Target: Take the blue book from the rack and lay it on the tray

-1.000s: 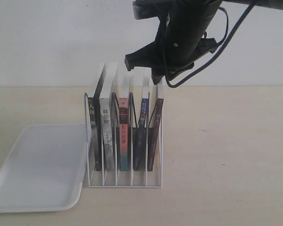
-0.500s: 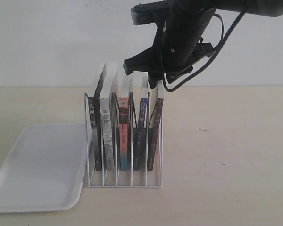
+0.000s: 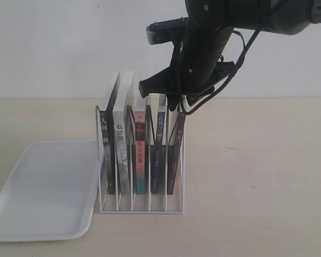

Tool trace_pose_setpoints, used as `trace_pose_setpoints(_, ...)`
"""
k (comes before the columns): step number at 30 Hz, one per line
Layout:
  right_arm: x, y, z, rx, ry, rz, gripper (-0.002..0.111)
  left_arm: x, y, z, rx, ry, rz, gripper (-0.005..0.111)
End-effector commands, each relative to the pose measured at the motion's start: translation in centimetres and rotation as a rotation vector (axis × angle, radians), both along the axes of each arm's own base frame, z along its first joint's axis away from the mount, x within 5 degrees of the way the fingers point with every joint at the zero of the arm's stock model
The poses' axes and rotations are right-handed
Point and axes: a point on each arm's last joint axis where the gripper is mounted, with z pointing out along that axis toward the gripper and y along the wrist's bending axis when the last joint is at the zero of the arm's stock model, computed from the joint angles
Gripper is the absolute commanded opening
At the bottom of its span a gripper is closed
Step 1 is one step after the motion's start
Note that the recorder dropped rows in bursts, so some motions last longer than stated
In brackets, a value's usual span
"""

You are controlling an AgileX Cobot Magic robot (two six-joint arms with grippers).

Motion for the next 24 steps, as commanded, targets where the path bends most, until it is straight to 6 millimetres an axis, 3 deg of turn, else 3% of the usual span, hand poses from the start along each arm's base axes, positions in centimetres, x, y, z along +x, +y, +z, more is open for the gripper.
trace_pose_setpoints(1,0.1,0.0,0.4,0.015,-0.014,0.000,0.032,0.0,0.0,0.2,-0.017,-0.008,0.004,0.004)
trace_pose_setpoints(5,0.0,0.1,0.4,0.016,-0.015,0.002,0.010,0.0,0.0,0.2,-0.017,-0.008,0.004,0.004)
trace_pose_setpoints(8,0.0,0.1,0.6,0.023,-0.019,-0.003,0.001,0.0,0.0,0.2,-0.017,-0.008,0.004,0.004)
trace_pose_setpoints(24,-1.4,-1.0,5.4,0.090,-0.086,-0.039,0.001,0.0,0.0,0.2,-0.017,-0.008,0.004,0.004)
